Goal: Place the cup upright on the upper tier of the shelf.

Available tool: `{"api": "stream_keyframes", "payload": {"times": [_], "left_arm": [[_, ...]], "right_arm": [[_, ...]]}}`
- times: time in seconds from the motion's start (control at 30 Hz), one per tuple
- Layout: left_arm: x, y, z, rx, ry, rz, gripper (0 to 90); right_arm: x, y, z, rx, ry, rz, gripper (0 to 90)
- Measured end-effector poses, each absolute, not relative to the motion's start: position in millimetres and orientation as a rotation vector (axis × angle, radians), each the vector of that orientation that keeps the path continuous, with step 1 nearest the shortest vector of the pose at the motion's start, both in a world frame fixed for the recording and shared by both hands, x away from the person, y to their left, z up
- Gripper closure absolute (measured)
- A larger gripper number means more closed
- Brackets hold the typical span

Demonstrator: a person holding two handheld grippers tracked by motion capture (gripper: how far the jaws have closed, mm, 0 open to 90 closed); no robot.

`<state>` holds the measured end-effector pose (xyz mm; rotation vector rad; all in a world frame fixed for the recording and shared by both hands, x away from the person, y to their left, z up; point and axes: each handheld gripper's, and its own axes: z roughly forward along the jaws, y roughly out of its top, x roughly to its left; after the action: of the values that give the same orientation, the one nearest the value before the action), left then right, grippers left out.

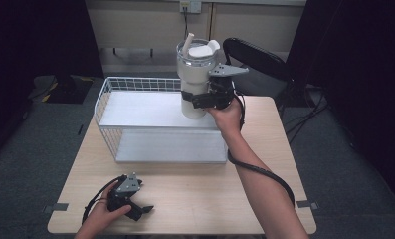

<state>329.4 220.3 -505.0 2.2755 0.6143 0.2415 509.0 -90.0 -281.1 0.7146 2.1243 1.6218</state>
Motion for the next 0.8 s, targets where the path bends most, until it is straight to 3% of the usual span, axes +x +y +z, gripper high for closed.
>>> {"api": "stream_keyframes", "payload": {"times": [0.8], "left_arm": [[329.5, 220.4, -505.0, 2.277, 0.613, 0.241, 0.0]], "right_arm": [[499.3, -102.6, -285.2, 0.797, 2.222, 1.533, 7.9]]}}
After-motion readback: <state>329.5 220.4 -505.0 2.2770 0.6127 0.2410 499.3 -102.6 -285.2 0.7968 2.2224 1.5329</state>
